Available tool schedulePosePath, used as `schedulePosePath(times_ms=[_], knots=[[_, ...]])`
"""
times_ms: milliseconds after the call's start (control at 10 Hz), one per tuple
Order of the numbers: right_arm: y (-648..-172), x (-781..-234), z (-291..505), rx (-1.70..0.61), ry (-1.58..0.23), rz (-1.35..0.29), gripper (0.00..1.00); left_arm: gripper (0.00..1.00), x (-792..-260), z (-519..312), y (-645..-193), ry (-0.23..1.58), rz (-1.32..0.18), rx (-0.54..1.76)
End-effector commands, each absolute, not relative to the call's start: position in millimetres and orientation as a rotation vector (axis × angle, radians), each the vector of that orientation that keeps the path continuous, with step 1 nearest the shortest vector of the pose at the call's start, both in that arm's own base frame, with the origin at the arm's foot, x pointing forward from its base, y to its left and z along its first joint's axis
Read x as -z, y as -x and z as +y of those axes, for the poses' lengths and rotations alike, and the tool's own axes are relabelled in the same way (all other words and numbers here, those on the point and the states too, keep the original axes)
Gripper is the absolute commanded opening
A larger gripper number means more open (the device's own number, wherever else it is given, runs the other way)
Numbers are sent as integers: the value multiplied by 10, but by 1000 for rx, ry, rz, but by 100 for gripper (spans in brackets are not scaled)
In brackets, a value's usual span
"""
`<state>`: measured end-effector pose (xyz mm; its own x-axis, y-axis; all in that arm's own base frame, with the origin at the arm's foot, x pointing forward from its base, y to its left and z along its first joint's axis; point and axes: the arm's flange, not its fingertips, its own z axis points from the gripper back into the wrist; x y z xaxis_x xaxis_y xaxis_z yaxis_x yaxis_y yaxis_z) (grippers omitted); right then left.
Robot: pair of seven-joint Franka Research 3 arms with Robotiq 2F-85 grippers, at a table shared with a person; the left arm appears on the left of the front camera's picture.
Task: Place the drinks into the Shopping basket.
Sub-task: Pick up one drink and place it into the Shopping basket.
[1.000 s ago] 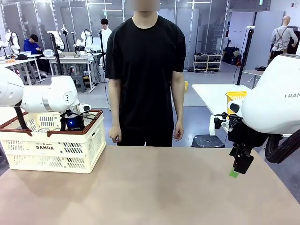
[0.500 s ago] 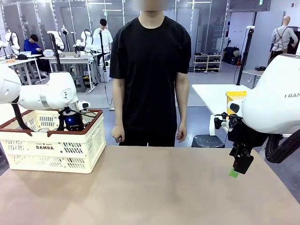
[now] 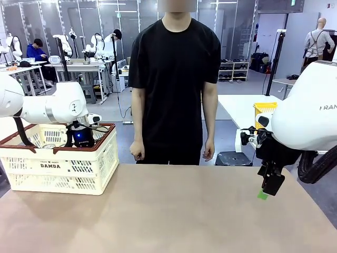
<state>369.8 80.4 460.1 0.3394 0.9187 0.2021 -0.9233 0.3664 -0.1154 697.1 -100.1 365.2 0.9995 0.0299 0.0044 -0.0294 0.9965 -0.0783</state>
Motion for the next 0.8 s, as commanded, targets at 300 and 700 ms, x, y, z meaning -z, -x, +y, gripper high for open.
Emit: schedulePosePath(times_ms=[300, 700], knots=[[-3700, -4608, 805, -1197, -13, -243, 100, 100, -3737, -983, -6880, 97, -68, -2], [-3700, -4608, 805, -1197, -13, -243, 100, 100, -4059, -869, -6751, 82, -136, 1]])
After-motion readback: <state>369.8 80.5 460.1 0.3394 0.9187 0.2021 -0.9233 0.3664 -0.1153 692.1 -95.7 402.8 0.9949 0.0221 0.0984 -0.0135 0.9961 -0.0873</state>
